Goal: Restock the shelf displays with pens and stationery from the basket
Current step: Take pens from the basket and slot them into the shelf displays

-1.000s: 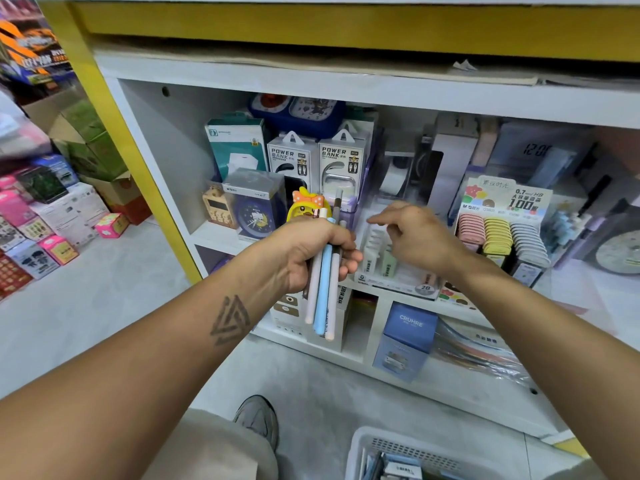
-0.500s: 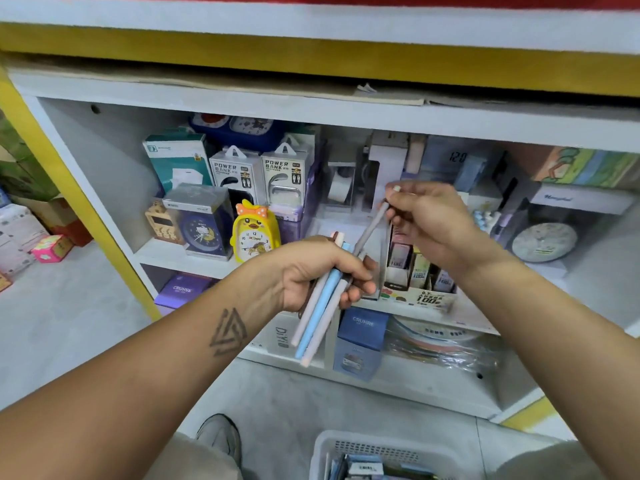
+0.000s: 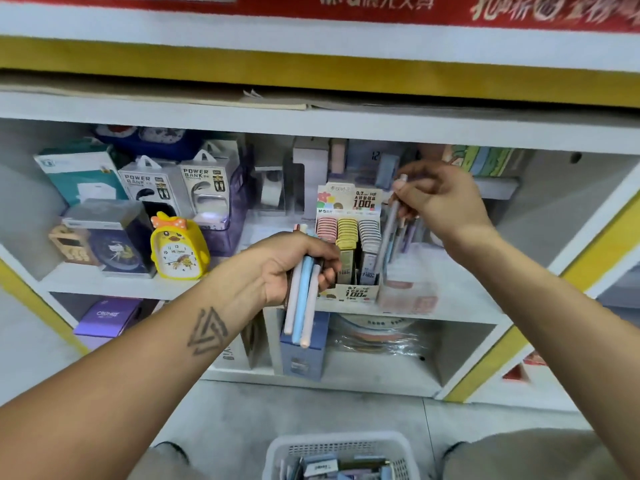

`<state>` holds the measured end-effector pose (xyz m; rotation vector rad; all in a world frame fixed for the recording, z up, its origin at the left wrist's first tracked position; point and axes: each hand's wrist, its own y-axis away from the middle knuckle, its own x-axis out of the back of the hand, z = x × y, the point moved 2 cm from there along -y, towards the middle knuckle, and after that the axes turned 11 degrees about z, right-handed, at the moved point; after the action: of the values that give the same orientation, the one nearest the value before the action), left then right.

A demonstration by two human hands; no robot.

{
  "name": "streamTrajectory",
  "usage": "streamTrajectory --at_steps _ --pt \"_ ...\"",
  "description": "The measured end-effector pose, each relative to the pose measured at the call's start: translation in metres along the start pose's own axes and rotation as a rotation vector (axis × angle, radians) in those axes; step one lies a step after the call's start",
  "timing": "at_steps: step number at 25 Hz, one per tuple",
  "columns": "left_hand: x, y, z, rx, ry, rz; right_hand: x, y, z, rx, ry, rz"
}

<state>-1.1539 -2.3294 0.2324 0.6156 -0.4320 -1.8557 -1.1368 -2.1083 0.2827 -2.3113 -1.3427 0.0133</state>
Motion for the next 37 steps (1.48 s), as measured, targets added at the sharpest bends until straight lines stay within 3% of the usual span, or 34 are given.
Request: streamTrajectory --at_steps 3,6,19,26,37 --pt "-0.016 -0.004 -0.002 0.001 0.030 0.013 0.024 -0.006 0.009 0.150 0.282 0.119" --pt "-0.030 -0.009 -0.004 0.009 0.046 0.023 0.036 -0.001 0.025 0.213 0.524 0.043" --pt "-0.046 -0.017 -0.007 -0.003 0.068 0.020 0.036 0.003 0.052 0.276 0.594 -0.096" --pt "-0.041 -0.016 -0.007 -0.009 0.073 0.025 0.035 0.001 0.053 0.267 0.503 0.002" --pt "-0.040 -0.015 -0.007 -0.007 0.078 0.030 0.030 -0.002 0.057 0.281 0.461 -0.062"
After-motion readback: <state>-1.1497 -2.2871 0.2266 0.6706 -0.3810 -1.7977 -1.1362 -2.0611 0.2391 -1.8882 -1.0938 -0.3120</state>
